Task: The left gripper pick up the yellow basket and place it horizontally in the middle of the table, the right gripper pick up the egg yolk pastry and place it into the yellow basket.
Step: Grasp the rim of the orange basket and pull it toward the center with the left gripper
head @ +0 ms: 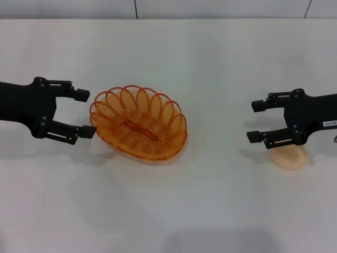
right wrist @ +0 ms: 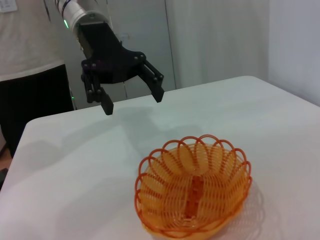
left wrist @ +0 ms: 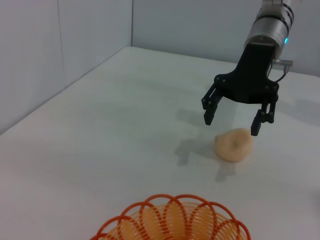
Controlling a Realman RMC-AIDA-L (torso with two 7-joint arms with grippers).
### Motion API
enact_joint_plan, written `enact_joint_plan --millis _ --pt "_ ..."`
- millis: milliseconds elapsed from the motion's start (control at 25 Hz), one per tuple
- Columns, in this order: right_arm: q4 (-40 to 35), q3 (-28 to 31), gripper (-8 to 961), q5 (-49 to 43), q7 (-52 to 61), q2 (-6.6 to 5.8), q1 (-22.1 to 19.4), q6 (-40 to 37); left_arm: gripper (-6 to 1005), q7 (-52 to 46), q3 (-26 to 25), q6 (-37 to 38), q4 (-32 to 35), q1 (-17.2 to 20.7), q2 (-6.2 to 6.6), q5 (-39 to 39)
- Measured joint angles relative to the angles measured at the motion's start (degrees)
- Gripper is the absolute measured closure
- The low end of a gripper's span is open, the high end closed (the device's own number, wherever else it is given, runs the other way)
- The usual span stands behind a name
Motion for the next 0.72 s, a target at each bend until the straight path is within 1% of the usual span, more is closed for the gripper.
enact_joint_plan --millis 440,720 --pt "-1.1 0.0 176 0.0 0.1 0.62 -1.1 -0.4 121 0.0 0.0 0.3 0.0 0.2 -0.17 0.6" --pt "-1.6 -0.3 179 0.0 0.3 0.62 -1.4 -0.5 130 0.0 0.0 0.4 0.0 0.2 -0.17 0.6"
